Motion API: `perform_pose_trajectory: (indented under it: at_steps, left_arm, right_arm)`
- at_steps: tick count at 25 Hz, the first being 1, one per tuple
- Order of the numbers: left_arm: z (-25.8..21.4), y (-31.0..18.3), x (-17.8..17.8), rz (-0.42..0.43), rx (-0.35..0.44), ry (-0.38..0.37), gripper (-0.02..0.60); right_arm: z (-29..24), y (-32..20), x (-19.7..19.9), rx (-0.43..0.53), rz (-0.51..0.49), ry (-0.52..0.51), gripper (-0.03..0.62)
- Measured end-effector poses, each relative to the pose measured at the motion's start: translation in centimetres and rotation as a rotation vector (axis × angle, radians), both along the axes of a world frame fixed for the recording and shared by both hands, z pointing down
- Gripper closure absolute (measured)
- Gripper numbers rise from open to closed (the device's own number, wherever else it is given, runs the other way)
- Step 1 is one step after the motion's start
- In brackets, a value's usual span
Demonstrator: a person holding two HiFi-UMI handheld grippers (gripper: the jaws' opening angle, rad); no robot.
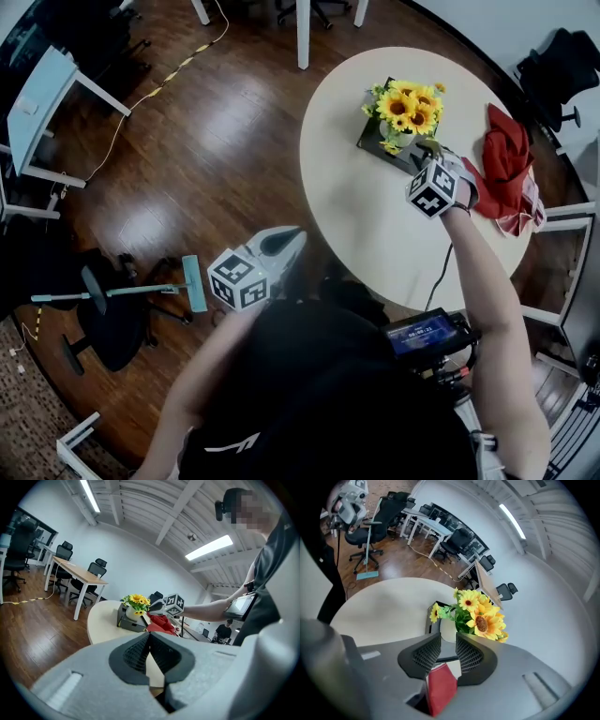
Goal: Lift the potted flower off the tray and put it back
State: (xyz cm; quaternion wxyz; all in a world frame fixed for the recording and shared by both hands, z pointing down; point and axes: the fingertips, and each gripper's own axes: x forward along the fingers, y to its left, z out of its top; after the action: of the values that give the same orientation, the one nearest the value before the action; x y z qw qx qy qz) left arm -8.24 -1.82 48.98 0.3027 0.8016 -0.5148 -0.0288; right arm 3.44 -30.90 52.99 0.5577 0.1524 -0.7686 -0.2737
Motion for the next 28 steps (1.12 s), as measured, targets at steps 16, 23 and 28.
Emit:
perform_pose_trajectory:
  at_steps: [16,23,28]
  left_arm:
    - [-1.2,4.3,3.7,0.264,0.082,-0.005,0.577]
    - [-0.8,5.9,7.4,0.407,0.09,0.0,0.577]
    - [-0.7,6.0,10.2,0.456,0.08,-0.003,0.577]
  right_arm:
    - [-6.0,22.0,7.1,-0.485,0.353,-0.93,0.591]
    - [-7.9,28.9,8.0,-0.525,0.328,-1.199,0.592]
    - [-7.1,30.8,8.8,-0.525,0.353,-1.245,0.593]
